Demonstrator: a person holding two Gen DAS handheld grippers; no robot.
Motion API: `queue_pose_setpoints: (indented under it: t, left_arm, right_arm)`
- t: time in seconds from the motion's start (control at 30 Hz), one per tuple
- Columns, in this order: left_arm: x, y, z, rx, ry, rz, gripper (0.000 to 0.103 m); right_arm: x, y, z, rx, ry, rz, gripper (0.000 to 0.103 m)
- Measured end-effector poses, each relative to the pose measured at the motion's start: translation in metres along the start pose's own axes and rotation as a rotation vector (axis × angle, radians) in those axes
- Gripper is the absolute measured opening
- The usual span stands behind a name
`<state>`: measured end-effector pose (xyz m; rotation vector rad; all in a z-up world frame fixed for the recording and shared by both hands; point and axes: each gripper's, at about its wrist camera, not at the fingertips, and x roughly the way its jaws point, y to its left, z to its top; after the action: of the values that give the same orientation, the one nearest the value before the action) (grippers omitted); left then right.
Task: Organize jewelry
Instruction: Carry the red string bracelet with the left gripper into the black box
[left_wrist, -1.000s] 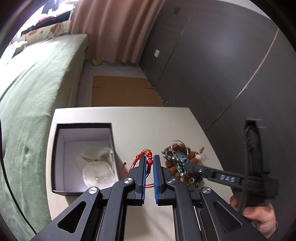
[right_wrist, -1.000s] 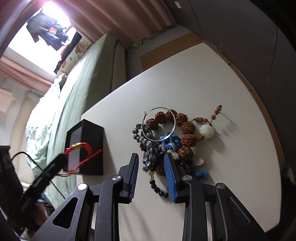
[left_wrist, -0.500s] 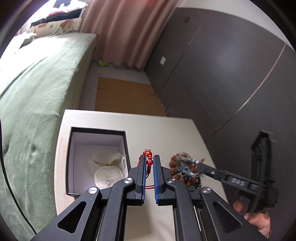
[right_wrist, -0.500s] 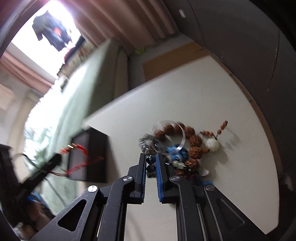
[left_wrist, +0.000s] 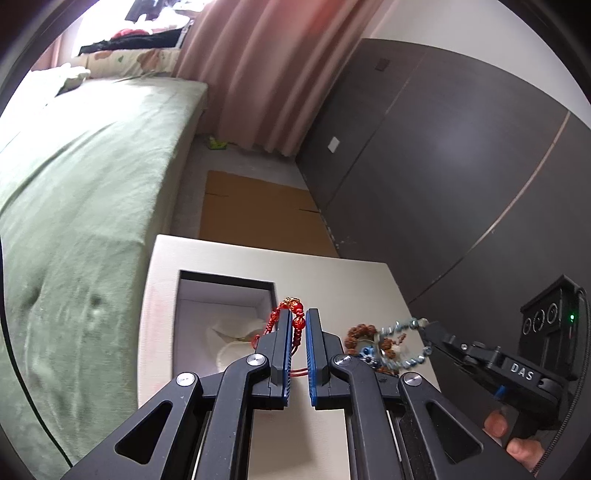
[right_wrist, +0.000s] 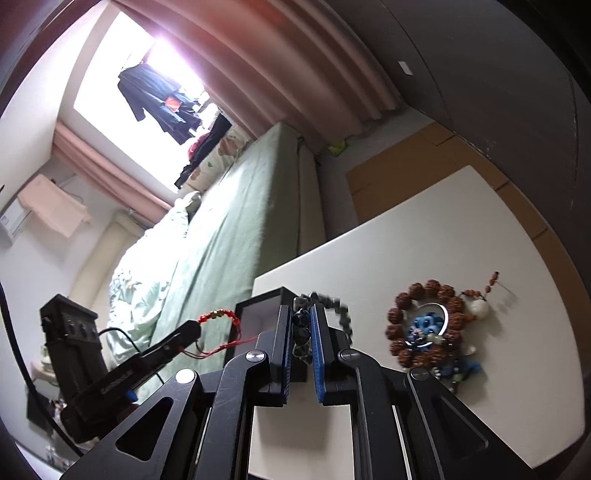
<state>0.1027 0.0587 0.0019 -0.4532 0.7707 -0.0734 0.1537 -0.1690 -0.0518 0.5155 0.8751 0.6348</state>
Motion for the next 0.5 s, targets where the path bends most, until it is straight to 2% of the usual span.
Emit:
queue_pose_setpoints:
  t: [0.17, 0.4, 0.43, 0.47, 0.5]
  left_arm:
    - [0.011, 0.019, 0.003, -0.048, 0.028, 0.068, 0.007]
    - [0.033, 0.025, 0.007, -0.048, 0.091, 0.074, 0.009]
    - [0.039, 0.025, 0.008, -0.04, 0.122, 0.076, 0.015]
    - [0.044, 0.027, 0.01, -0.04, 0.15, 0.076, 0.031]
    - [0.046, 0.029, 0.011, -0.045, 0.16, 0.071, 0.041]
  right_arm:
    - [0.019, 0.005, 0.0, 0.01, 0.03, 0.028, 0.012]
    - [0.042, 0.017, 0.001, -0.005, 0.052, 0.042, 0.012]
    - [0.044, 0.018, 0.002, -0.005, 0.053, 0.043, 0.012]
    - [0.049, 0.019, 0.004, -0.005, 0.055, 0.045, 0.012]
    - [0.051, 0.019, 0.005, -0.006, 0.057, 0.046, 0.012]
